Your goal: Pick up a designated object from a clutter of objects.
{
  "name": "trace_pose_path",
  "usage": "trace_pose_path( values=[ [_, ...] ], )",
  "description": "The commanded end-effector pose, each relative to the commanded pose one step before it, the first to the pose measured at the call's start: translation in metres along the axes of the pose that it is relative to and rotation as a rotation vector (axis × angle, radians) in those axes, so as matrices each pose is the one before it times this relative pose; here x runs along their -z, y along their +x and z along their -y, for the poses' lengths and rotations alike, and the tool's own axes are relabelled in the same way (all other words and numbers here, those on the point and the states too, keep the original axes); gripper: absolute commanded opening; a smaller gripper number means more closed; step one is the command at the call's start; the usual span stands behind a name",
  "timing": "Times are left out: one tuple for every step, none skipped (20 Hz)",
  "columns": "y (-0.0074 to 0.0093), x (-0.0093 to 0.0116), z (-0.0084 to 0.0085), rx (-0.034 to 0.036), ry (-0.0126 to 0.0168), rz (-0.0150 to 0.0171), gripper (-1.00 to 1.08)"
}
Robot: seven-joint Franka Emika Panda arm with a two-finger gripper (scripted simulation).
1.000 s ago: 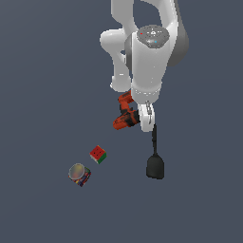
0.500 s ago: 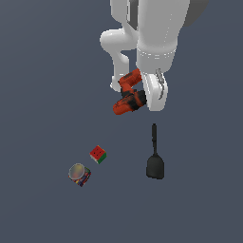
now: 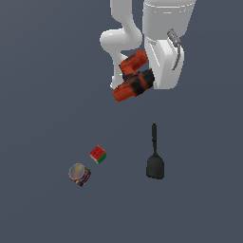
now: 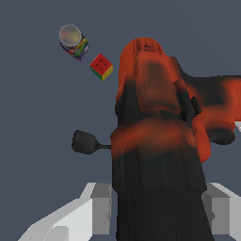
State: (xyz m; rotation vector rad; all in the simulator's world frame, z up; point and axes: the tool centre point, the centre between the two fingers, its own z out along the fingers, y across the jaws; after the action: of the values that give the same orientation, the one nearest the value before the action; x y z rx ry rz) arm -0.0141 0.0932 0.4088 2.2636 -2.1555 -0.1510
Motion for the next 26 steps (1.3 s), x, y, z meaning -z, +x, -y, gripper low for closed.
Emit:
trace_pose_path(
  values=[
    [-0.00162,0.01425,0.00053,0.00041,0.00473,0.00064,-1.0],
    [-0.00044,0.00327,0.00021,0.0,0.0,0.0,-1.0],
    [-0.00026,0.00277,0.00023,0.00031,-0.00013,0.00061,-1.0],
    [-0.00032,0.00228,0.00019,0.0,0.0,0.0,-1.0],
    [-0.00026,0.0018,0.00019,0.0,0.0,0.0,-1.0],
    [-0.0002,0.00132,0.00019,0.0,0.0,0.0,-1.0],
    [-0.00014,0.00085,0.00019,0.0,0.0,0.0,-1.0],
    [-0.00009,0.00038,0.00019,0.0,0.0,0.0,-1.0],
    [-0.00003,-0.00008,0.00018,0.0,0.0,0.0,-1.0],
    [0.00002,-0.00048,0.00016,0.0,0.0,0.0,-1.0],
    [0.00002,-0.00024,0.00005,0.0,0.0,0.0,-1.0],
    [0.00029,-0.00291,-0.00025,-0.00034,-0.00568,-0.00024,-1.0],
    [0.00011,0.00028,0.00002,0.0,0.0,0.0,-1.0],
    [0.00034,0.00083,0.00006,0.0,0.0,0.0,-1.0],
    [0.00057,0.00137,0.0001,0.0,0.0,0.0,-1.0],
    [0.00079,0.00191,0.00013,0.0,0.0,0.0,-1.0],
    [0.00101,0.00245,0.00016,0.0,0.0,0.0,-1.0],
    [0.00123,0.00297,0.00018,0.0,0.0,0.0,-1.0],
    [0.00144,0.00347,0.00021,0.0,0.0,0.0,-1.0],
    [0.00163,0.00395,0.00023,0.0,0.0,0.0,-1.0],
    [0.00175,0.00425,0.00026,0.0,0.0,0.0,-1.0],
    [0.00154,0.00376,0.00026,0.0,0.0,0.0,-1.0],
    [0.00128,0.00314,0.00027,0.0,0.0,0.0,-1.0],
    [0.00101,0.00254,0.00029,0.0,0.0,0.0,-1.0],
    [0.00076,0.00196,0.00031,0.0,0.0,0.0,-1.0],
    [0.00052,0.00141,0.00031,0.0,0.0,0.0,-1.0]
  ],
)
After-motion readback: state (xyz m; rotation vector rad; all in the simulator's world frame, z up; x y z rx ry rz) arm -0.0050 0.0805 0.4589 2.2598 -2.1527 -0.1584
